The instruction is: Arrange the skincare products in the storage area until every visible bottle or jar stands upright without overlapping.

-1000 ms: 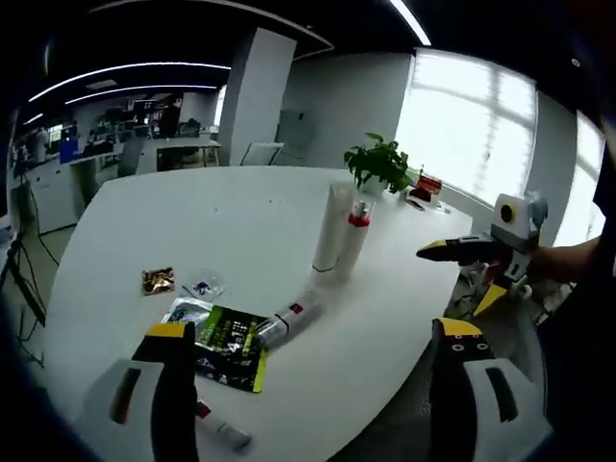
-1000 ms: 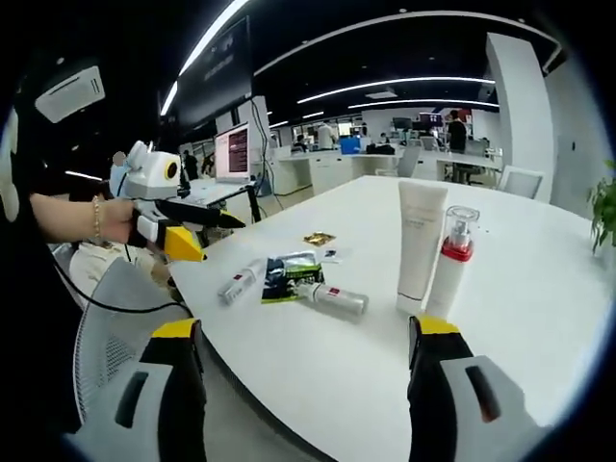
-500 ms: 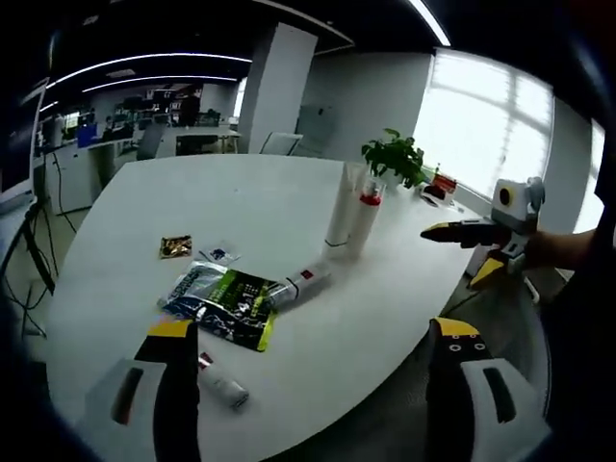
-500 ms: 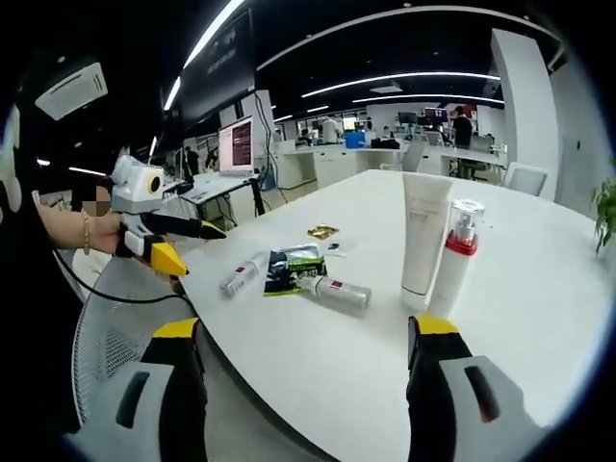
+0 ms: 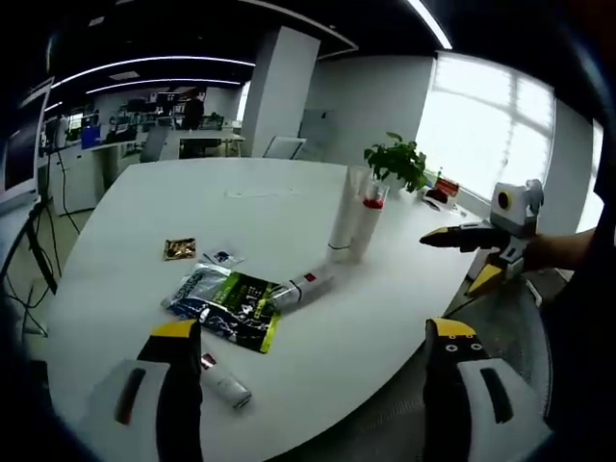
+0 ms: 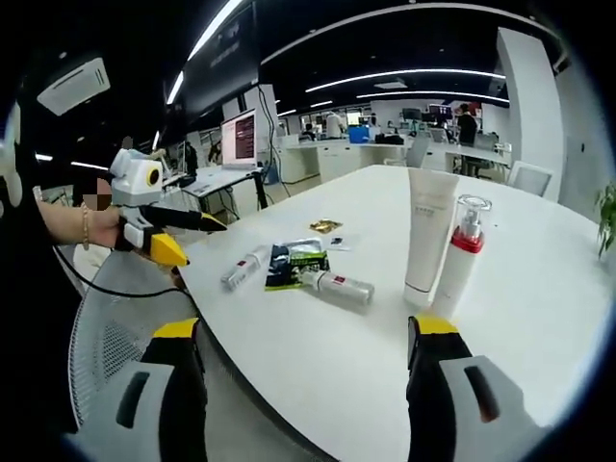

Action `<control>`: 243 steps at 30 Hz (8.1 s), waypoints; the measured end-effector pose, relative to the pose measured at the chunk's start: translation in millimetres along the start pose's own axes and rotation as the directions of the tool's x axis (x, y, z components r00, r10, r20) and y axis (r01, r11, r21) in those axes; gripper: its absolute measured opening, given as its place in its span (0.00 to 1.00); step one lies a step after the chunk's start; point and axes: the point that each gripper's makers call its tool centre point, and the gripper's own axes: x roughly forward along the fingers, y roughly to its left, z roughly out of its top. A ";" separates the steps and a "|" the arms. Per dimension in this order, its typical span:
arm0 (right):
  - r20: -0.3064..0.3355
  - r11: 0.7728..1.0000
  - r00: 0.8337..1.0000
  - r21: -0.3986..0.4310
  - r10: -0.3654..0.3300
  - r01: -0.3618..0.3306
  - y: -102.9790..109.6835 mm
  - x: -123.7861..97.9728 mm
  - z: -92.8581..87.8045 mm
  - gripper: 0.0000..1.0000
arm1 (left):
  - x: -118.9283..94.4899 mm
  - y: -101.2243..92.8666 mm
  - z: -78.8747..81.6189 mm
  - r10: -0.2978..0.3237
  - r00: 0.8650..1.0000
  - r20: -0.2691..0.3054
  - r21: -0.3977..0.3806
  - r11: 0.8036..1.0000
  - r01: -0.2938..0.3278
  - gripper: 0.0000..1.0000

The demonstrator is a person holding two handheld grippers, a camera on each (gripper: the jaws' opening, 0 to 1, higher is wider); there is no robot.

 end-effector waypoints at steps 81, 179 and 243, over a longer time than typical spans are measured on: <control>-0.465 0.827 0.879 -0.451 0.104 -0.336 -30.6 198.2 -24.2 0.42 | -14.6 5.6 9.7 0.039 0.998 0.057 -0.068 0.997 -0.035 0.82; 0.047 0.971 0.999 -0.241 0.018 -0.006 69.2 63.6 67.6 0.20 | 12.8 -51.0 62.8 -0.111 0.962 0.251 -0.339 0.921 0.195 0.51; 0.087 0.814 0.816 -0.191 0.571 -0.549 106.6 13.6 92.6 0.25 | -4.1 -132.4 88.6 -0.569 0.822 0.027 0.142 0.816 0.560 0.14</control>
